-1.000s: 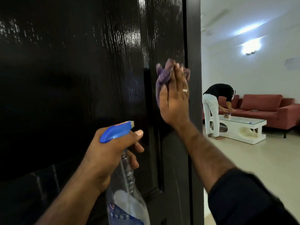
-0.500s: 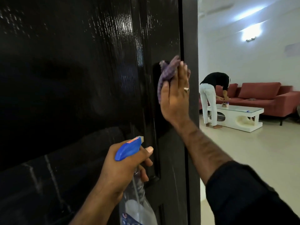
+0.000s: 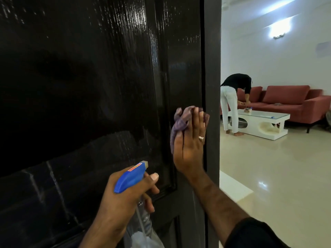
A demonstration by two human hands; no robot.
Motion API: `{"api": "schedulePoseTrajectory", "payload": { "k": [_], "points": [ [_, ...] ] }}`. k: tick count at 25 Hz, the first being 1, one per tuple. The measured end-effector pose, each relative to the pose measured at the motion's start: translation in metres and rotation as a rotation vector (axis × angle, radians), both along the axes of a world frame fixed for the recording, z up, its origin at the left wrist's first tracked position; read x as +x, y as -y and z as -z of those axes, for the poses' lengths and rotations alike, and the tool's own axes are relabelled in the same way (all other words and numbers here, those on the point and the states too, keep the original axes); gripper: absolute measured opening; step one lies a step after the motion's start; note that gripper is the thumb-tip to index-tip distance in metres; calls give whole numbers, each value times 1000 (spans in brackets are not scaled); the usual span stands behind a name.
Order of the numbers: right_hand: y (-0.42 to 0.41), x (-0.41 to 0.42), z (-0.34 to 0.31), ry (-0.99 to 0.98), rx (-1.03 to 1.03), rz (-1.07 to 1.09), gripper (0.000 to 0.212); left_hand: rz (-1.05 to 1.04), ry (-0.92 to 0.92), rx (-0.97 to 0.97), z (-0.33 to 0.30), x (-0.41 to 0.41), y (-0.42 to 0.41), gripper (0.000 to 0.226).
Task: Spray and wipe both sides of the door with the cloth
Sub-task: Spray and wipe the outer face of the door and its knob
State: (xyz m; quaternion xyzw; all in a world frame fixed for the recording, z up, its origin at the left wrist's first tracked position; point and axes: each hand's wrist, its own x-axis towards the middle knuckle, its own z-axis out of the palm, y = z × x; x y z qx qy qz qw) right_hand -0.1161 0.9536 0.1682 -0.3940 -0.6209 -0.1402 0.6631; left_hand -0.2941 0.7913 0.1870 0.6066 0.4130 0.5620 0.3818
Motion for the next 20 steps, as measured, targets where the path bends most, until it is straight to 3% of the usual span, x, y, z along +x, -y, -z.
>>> {"api": "schedulePoseTrajectory", "payload": {
  "k": [2, 4, 5, 7, 8, 9, 11, 14, 15, 16, 18, 20],
  "points": [
    [10, 21, 71, 349, 24, -6, 70, -2, 11, -26, 8, -2, -1, 26],
    [11, 49, 121, 439, 4, -13, 71, -3, 28, -50, 12, -4, 1, 20],
    [8, 50, 119, 291, -60, -85, 70, -3, 34, -53, 12, -5, 1, 19],
    [-1, 32, 78, -212, -234, -205, 67, -8, 42, -48, 13, -6, 0, 26],
    [-2, 17, 49, -367, -258, -194, 67, -14, 44, -40, 13, -6, -1, 30],
    [0, 4, 32, -384, -236, -118, 67, -23, 46, -36, 13, -6, -2, 31],
    [7, -4, 44, -173, -114, -38, 69, -33, 54, -27, 13, -5, -4, 24],
    [24, 24, 139, 347, -83, 7, 66, -48, 73, -30, 17, -1, -7, 15],
    [25, 36, 158, 398, -96, 9, 66, -46, 79, -28, 19, -1, -7, 12],
    [23, 40, 158, 311, -145, -60, 68, -41, 79, -24, 21, 0, -7, 9],
    [15, 27, 110, -102, -249, -187, 73, -43, 55, -27, 28, -1, -6, 14],
    [5, 9, 40, -266, -209, -148, 75, -52, 26, -38, 33, -5, -3, 24]
  ]
}}
